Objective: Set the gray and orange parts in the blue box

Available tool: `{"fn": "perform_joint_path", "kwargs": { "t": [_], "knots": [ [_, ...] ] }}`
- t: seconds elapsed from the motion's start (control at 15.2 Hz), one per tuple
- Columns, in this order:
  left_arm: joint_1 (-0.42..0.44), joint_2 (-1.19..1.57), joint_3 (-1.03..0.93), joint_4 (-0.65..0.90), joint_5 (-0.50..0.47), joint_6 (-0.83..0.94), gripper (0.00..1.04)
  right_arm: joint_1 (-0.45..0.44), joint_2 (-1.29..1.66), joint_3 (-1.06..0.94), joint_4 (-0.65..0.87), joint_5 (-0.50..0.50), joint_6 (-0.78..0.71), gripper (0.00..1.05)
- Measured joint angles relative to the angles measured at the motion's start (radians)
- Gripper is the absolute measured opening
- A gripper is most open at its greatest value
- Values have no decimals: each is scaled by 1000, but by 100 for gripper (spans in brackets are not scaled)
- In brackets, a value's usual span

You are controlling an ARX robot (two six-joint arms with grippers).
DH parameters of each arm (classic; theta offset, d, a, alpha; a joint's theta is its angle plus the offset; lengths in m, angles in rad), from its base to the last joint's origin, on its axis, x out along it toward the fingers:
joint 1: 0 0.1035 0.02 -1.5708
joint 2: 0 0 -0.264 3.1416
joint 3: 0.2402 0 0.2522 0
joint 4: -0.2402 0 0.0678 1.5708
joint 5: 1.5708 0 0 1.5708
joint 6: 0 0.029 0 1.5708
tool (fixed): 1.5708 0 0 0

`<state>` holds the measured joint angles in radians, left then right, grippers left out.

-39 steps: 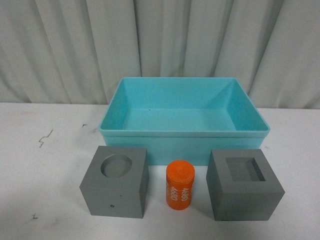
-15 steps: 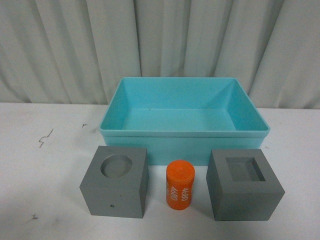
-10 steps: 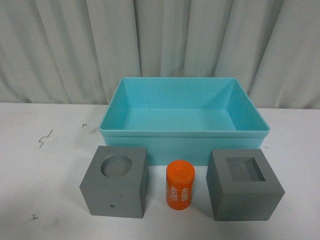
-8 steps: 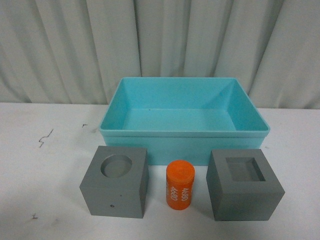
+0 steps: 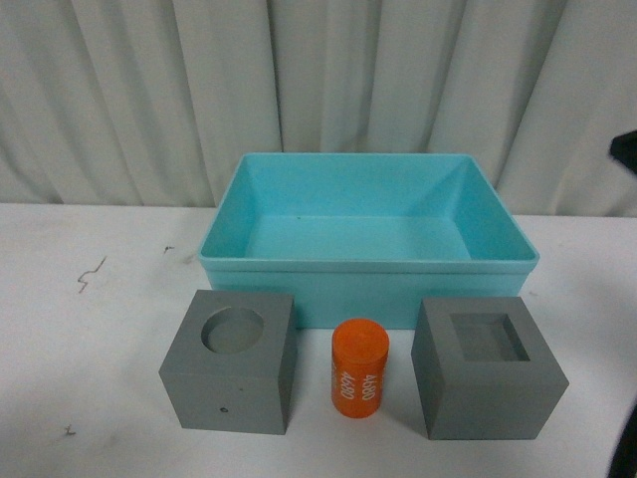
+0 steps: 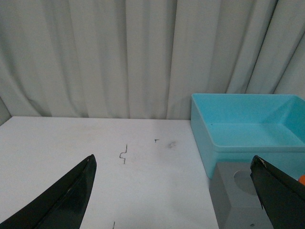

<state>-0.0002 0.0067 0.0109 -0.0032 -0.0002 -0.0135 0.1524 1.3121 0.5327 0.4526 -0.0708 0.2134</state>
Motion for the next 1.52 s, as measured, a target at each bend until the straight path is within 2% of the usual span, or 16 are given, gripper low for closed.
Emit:
{"fn": "perform_joint_path", "kwargs": {
  "t": [0.13, 0.33, 0.46, 0.79, 1.25, 1.32, 1.52],
  "knots": [
    [0, 0, 0, 0, 0, 0, 98, 22, 142, 129, -141, 11, 11, 98],
    [0, 0, 0, 0, 0, 0, 98, 46, 326, 217, -267, -31, 34, 98],
    [0, 0, 0, 0, 0, 0, 98, 52, 412, 232, -288, -73, 74, 98],
    [0, 0, 0, 0, 0, 0, 98, 84, 515, 293, -291, -99, 156, 98],
    [0, 0, 0, 0, 0, 0, 98, 43, 584, 301, -262, -92, 171, 98],
    [0, 0, 0, 0, 0, 0, 98, 43, 584, 298, -260, -92, 171, 94],
    [0, 0, 0, 0, 0, 0, 98, 43, 583, 294, -257, -95, 171, 62]
  ]
}}
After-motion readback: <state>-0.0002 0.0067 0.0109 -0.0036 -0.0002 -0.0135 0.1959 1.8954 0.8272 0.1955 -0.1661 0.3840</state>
